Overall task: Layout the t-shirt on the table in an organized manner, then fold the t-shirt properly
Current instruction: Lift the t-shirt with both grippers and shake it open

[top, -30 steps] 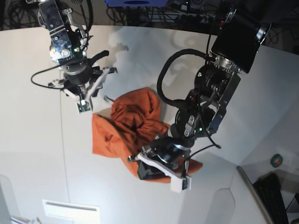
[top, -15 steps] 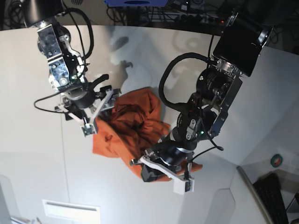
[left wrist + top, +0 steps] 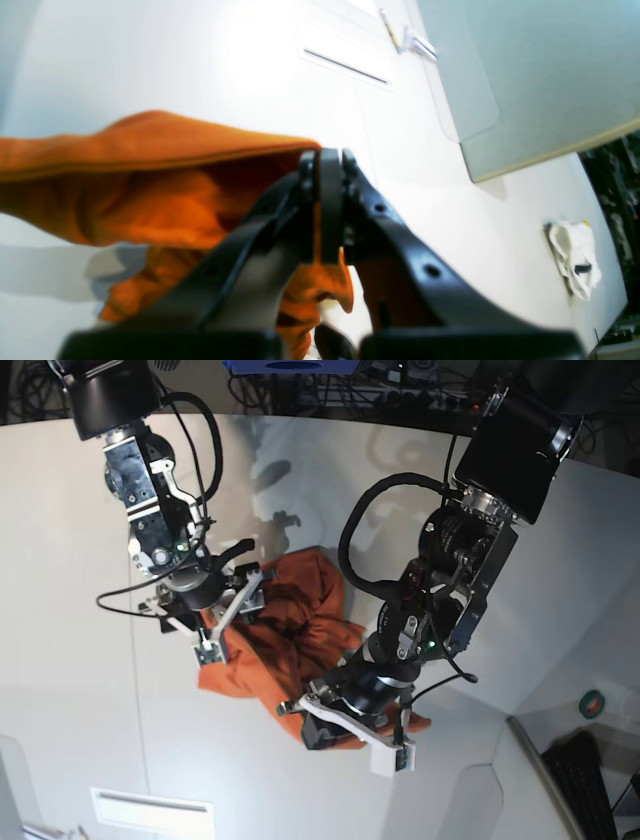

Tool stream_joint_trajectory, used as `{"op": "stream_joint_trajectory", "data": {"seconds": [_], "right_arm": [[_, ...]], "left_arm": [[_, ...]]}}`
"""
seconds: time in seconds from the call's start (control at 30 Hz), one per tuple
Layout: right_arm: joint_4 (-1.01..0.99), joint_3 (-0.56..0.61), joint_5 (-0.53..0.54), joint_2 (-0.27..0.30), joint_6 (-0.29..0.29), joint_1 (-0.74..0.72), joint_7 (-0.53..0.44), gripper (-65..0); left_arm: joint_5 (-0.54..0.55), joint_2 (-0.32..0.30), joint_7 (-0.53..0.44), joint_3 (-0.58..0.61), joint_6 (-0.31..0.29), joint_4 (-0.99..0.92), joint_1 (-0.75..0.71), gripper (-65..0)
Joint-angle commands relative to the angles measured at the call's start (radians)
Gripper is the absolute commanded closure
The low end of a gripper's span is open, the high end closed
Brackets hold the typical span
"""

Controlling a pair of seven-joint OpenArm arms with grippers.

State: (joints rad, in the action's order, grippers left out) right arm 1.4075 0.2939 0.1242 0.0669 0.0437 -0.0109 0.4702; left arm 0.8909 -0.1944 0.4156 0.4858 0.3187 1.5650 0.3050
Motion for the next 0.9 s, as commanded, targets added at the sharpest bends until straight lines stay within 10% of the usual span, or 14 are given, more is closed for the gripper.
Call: {"op": "stream_joint_trajectory", "data": {"seconds": [0.0,0.27,0.47,0.87], "right_arm": [[-0.001,-0.003,-0.001,0.000,0.002,-0.024,-0.029,-41.0],[-0.037,-0.003,-0.001,-0.002,-0.001,-0.053,-0.031,-38.7],[-0.049,-0.003,0.004,0.001,-0.005,-0.091,-0.031,0.0],[0.065,-0.003,-0.001,0.159,-0.005,-0.139,-0.023,0.0]], "left_arm": [[0.003,0.002,-0.022,-0.006,-0.011,0.021,0.027,0.0],[0.003,0.002,-0.022,-0.006,-0.011,0.019,0.027,0.0],[0.003,0.002,-0.022,-0.006,-0.011,0.019,0.027,0.0],[0.001,0.037,-0.022,0.003,-0.013,-0.140,0.233,0.0]]}}
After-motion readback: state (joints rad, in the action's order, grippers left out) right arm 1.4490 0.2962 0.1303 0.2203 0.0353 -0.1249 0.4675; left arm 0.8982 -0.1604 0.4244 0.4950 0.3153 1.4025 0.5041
